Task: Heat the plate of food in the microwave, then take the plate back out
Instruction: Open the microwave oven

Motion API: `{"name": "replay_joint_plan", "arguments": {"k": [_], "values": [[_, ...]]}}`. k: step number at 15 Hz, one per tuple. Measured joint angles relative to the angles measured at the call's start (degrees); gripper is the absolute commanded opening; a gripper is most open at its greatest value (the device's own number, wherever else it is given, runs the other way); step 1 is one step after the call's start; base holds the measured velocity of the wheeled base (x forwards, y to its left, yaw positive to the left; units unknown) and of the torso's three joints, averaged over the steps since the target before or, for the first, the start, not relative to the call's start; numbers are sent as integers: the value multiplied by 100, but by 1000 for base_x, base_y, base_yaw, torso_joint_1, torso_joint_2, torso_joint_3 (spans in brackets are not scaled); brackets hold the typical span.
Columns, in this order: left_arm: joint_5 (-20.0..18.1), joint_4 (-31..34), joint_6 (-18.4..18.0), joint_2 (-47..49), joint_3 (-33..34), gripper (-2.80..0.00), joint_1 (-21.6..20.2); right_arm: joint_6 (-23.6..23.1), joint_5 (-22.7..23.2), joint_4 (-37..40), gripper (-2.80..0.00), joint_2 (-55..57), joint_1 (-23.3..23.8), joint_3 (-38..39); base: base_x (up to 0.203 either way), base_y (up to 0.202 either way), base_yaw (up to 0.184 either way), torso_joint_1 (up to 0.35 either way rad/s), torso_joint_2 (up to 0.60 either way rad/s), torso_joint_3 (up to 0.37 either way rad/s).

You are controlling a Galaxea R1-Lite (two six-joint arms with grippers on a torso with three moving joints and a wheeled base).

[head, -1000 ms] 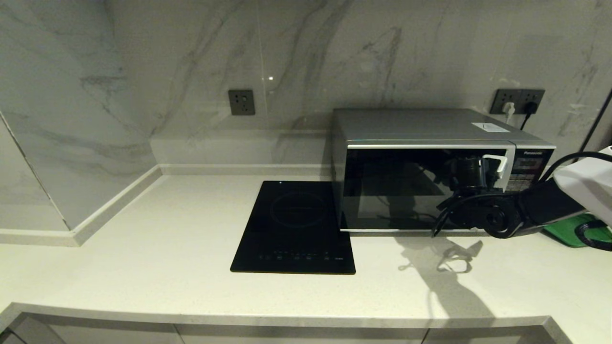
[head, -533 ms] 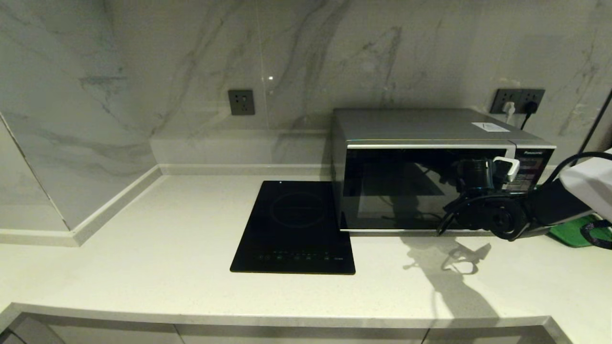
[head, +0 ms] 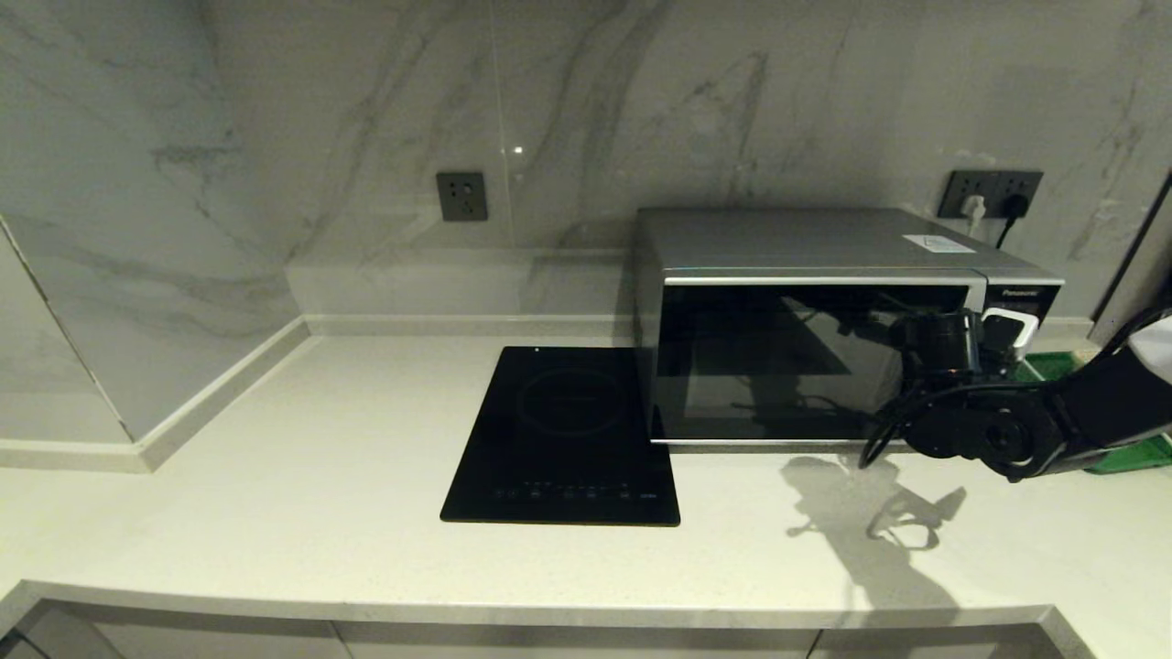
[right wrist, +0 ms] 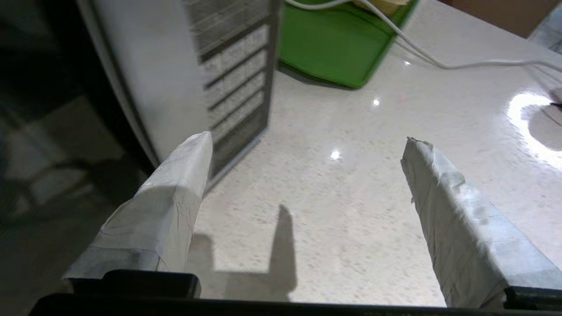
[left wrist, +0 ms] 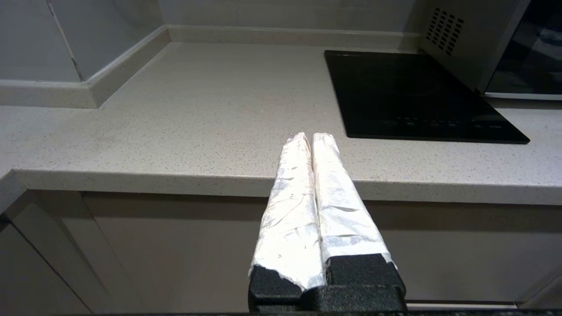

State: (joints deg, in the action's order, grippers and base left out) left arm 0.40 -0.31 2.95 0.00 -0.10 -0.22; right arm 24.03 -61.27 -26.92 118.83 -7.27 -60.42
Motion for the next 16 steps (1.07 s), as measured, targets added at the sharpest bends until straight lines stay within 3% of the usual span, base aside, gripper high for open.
{"name": "replay_joint_plan", "arguments": {"k": [7, 13, 16], "values": [[1, 1, 0, 0, 0, -280, 0, 57, -20, 5, 0, -187, -90, 249, 0, 0, 0, 0, 0, 0], [1, 1, 2, 0, 0, -280, -2, -120, 52, 16, 0, -10, -534, -154, 0, 0, 0, 0, 0, 0], [1, 1, 1, 0, 0, -280, 0, -152, 42, 22, 0, 190, -459, -437, 0, 0, 0, 0, 0, 0]]}}
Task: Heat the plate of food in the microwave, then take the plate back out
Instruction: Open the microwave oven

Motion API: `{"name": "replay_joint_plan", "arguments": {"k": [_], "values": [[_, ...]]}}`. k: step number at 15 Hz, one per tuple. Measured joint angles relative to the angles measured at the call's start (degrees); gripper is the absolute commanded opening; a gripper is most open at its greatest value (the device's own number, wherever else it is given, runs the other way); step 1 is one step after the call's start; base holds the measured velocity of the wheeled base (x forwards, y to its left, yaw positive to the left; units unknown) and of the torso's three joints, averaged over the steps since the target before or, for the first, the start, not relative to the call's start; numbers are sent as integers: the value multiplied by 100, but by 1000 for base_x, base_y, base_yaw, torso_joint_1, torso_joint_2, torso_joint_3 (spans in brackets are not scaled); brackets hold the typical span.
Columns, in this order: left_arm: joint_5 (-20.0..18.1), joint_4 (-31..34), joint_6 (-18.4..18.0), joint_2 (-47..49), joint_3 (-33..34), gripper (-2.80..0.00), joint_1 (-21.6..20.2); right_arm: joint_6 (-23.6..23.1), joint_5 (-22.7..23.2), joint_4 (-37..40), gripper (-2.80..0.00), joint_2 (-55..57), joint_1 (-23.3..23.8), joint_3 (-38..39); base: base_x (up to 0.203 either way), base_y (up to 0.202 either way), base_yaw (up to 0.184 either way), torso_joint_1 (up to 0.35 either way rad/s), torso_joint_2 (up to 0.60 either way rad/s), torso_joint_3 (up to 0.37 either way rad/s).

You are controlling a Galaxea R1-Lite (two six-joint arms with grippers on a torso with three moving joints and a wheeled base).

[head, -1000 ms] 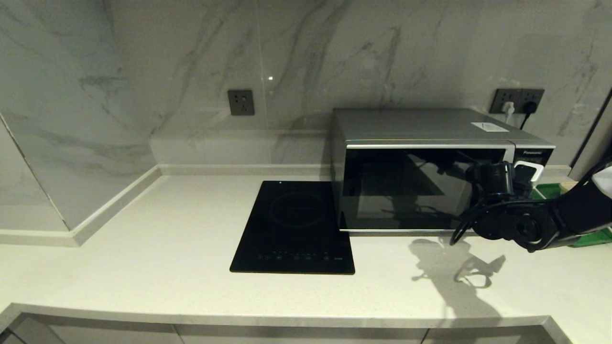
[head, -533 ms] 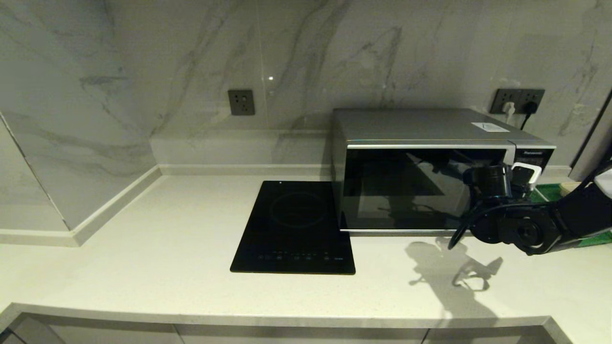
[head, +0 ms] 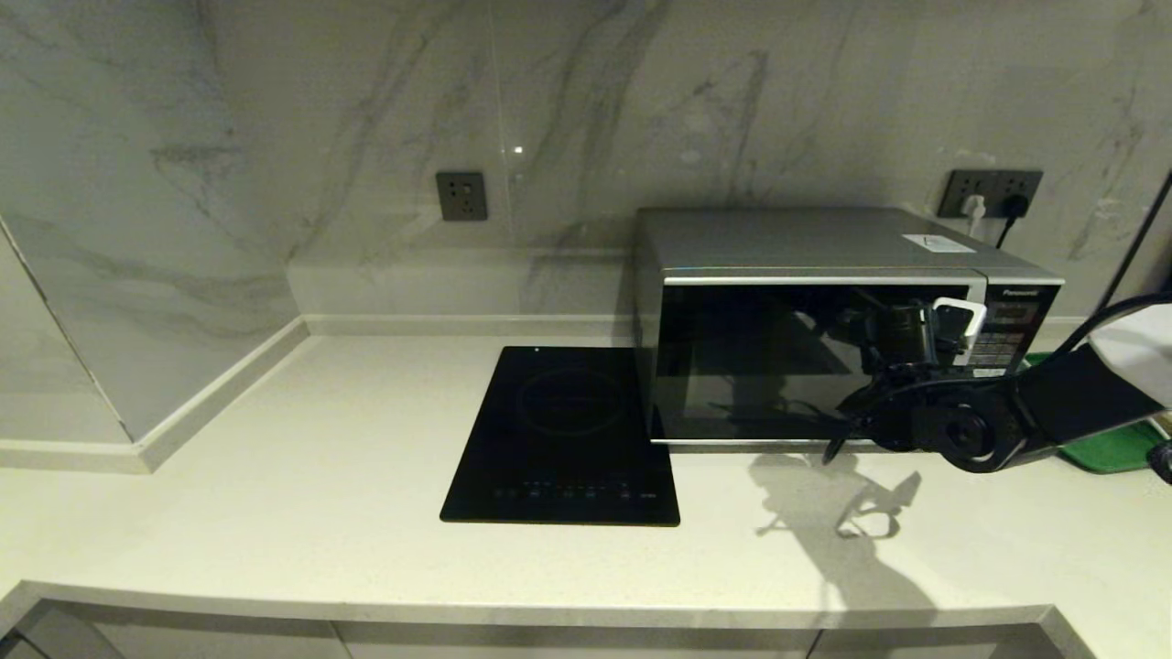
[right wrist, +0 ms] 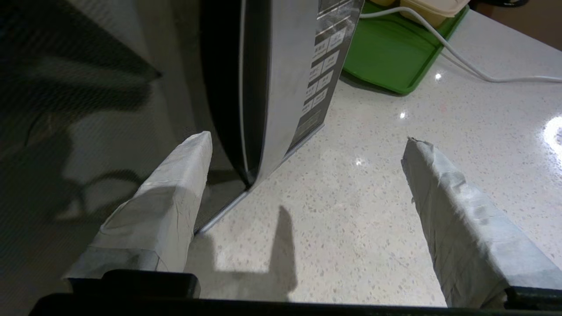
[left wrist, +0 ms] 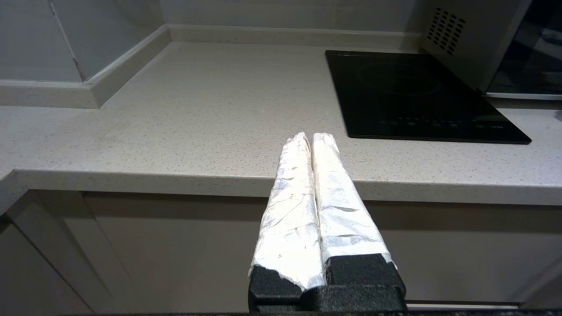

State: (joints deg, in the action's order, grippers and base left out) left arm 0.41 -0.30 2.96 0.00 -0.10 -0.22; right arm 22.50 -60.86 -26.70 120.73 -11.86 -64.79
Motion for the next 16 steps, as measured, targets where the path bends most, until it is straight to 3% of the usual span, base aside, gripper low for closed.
{"name": "replay_joint_plan", "arguments": {"k": [8, 16], "values": [[0, -4, -1, 0, 0, -280, 0, 114, -31, -17, 0, 345, 637, -317, 0, 0, 0, 0, 0, 0], [-1, -2, -1, 0, 0, -280, -2, 191, -196, -565, 0, -202, 702, 720, 0, 0, 0, 0, 0, 0]]}}
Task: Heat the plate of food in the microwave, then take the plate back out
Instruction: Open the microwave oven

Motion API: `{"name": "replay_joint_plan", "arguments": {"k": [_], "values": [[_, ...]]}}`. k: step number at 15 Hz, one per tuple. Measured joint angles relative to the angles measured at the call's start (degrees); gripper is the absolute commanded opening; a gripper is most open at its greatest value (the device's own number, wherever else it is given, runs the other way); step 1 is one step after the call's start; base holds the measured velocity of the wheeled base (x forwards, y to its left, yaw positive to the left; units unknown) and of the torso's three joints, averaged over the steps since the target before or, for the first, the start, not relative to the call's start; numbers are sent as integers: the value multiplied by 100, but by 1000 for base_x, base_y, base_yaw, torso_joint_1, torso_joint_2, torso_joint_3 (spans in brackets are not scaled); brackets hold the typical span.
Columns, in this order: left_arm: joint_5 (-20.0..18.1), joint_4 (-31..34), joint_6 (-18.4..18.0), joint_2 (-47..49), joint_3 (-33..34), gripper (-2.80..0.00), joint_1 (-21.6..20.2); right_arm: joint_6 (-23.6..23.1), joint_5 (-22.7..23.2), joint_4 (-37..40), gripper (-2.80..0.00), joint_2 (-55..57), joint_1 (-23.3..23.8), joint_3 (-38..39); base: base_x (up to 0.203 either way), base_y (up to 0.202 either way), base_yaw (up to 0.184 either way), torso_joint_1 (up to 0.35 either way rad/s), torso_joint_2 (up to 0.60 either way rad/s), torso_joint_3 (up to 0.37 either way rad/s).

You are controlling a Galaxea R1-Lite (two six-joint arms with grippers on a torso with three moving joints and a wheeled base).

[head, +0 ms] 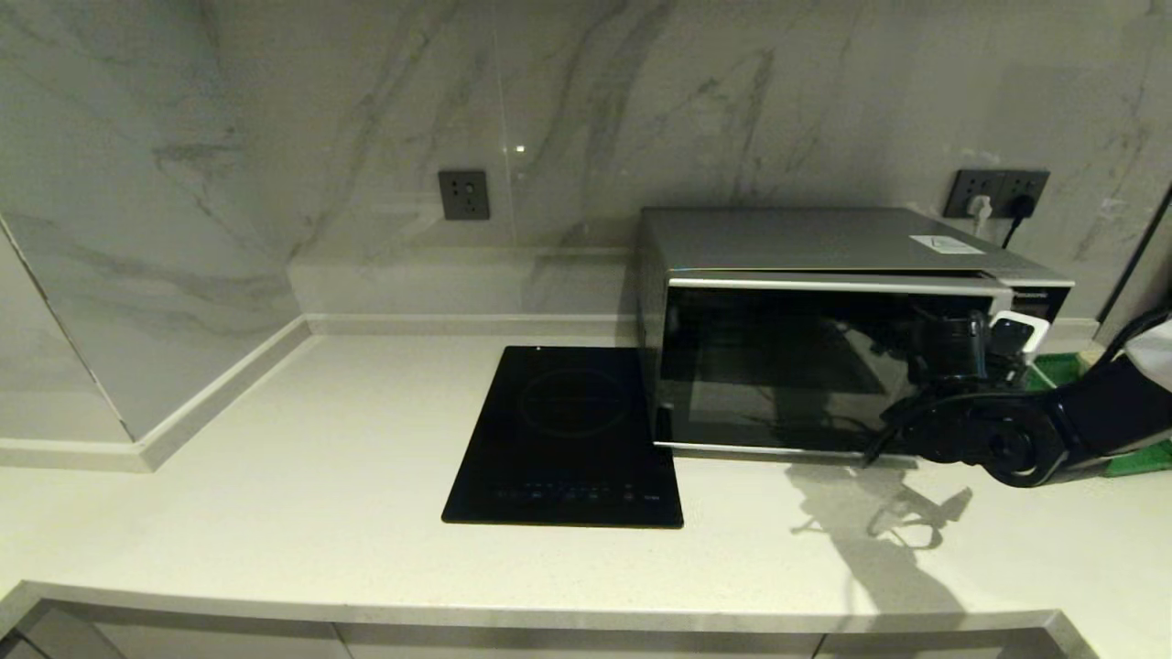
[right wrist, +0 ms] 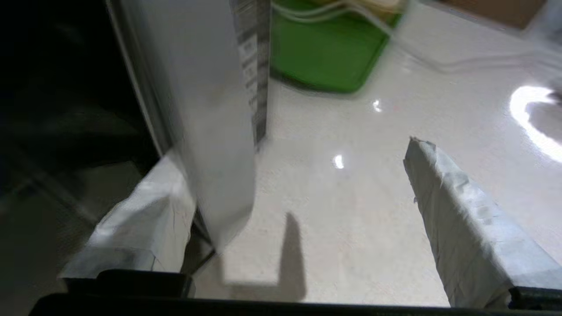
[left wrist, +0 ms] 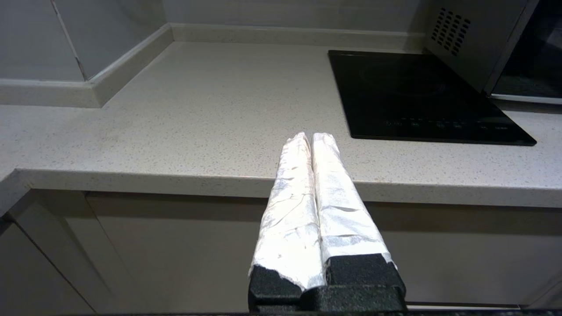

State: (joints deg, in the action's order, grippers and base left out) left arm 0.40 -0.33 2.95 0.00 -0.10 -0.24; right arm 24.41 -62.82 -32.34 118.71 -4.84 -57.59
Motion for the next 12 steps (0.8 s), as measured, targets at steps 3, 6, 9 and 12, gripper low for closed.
{"name": "replay_joint_plan", "arguments": {"k": [3, 6, 9, 12], "values": [[1, 3, 0, 0, 0, -280, 2, 3, 42, -233, 0, -182, -9, 367, 0, 0, 0, 0, 0, 0], [0, -3, -1, 0, 0, -280, 2, -17, 275, -274, 0, -309, -162, 674, 0, 0, 0, 0, 0, 0], [1, 1, 0, 0, 0, -280, 1, -71, 769, -246, 0, -641, -780, 1011, 0, 0, 0, 0, 0, 0], [0, 0, 0, 0, 0, -280, -1, -320, 1038, -226, 0, -1401, -1591, 1433, 0, 0, 0, 0, 0, 0]]}}
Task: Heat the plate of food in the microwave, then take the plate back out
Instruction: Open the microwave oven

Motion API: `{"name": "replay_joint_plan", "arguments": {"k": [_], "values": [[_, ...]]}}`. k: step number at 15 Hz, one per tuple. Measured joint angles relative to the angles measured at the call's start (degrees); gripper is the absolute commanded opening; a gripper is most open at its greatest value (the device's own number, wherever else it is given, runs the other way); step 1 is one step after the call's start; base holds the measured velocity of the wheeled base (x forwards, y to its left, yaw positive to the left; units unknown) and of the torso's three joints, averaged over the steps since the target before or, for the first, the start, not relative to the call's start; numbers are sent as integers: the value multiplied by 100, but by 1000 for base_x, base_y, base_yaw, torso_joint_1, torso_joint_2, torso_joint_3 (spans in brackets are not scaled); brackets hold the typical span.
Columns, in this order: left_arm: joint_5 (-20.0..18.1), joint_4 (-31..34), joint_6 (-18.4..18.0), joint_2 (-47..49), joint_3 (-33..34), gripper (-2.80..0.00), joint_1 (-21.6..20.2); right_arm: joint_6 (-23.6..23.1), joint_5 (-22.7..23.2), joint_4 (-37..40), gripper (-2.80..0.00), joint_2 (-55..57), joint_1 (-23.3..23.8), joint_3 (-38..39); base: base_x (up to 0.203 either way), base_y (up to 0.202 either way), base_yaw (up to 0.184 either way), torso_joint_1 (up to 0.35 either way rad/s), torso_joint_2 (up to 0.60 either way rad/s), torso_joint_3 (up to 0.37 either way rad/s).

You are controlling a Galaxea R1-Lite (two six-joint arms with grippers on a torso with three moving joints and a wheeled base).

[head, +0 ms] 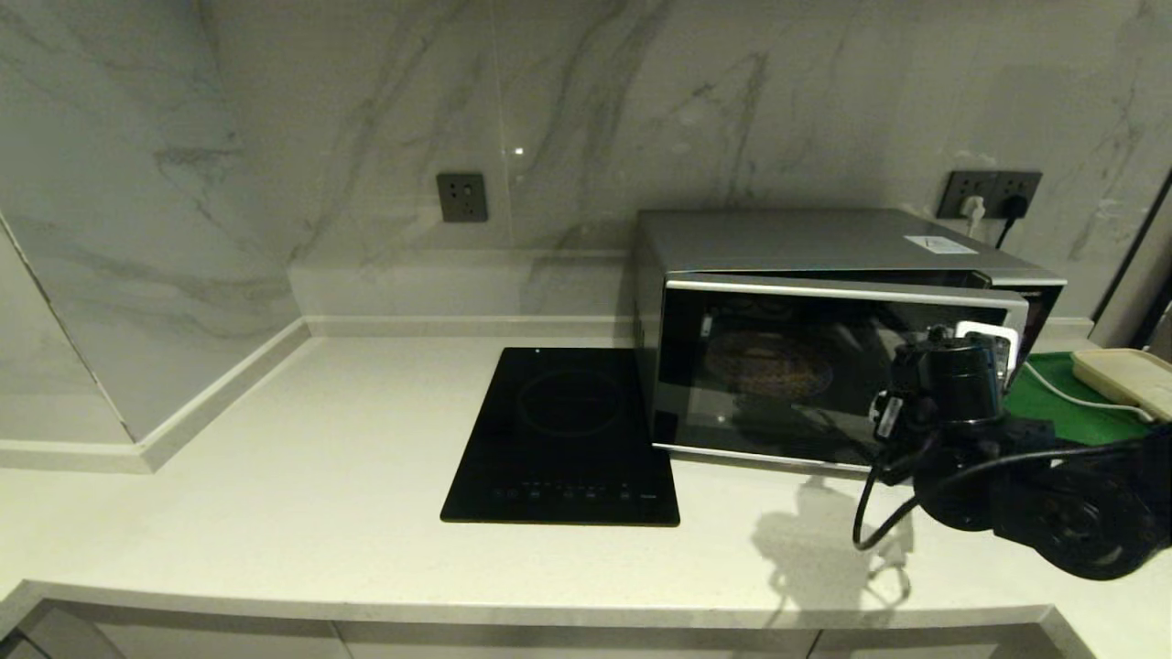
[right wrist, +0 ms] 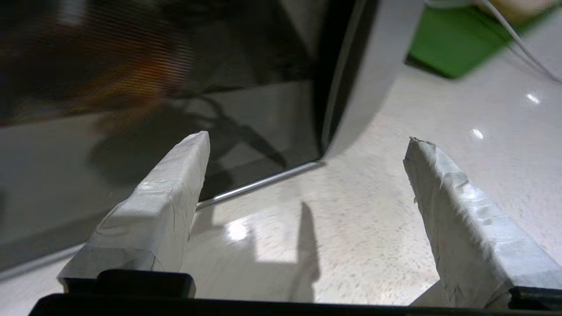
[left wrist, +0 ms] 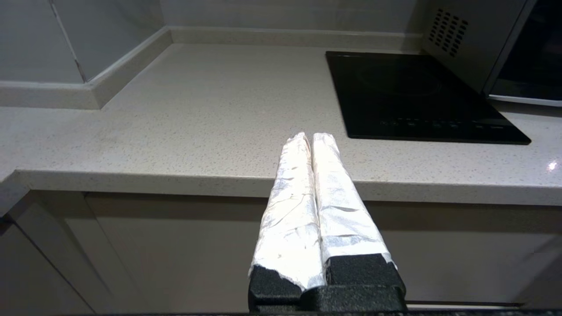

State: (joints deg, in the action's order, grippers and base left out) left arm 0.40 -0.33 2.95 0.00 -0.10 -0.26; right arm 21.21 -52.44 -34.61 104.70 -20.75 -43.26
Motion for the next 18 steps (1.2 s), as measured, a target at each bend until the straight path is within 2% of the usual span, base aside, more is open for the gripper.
{"name": "replay_joint_plan", "arguments": {"k": [3, 6, 8, 10, 12, 14, 15, 17, 18], "values": [[1, 2, -1, 0, 0, -280, 1, -349, 112, 288, 0, -1078, -690, 205, 0, 0, 0, 0, 0, 0], [4, 0, 0, 0, 0, -280, 1, -260, 343, 1397, 0, -1960, -929, -612, 0, 0, 0, 0, 0, 0], [2, 0, 0, 0, 0, -280, 4, 221, 681, 2474, 0, -2231, -881, -1477, 0, 0, 0, 0, 0, 0], [1, 2, 0, 0, 0, -280, 1, 952, 1278, 3672, 0, -2300, -710, -2428, 0, 0, 0, 0, 0, 0], [3, 1, 0, 0, 0, -280, 1, 1864, 2183, 4984, 0, -2163, -324, -3631, 0, 0, 0, 0, 0, 0], [0, 1, 0, 0, 0, -280, 4, 2677, 3244, 6204, 0, -1801, 263, -4859, 0, 0, 0, 0, 0, 0], [1, 2, -1, 0, 0, -280, 4, 3077, 3799, 6801, -280, -1529, 578, -5425, 0, 0, 0, 0, 0, 0], [3, 0, 0, 0, 0, -280, 4, 3751, 4831, 7798, -280, -1070, 1028, -6072, 0, 0, 0, 0, 0, 0], [1, 0, -1, 0, 0, -280, 4, 3910, 5260, 8103, -280, -907, 1144, -6234, 0, 0, 0, 0, 0, 0]]}}
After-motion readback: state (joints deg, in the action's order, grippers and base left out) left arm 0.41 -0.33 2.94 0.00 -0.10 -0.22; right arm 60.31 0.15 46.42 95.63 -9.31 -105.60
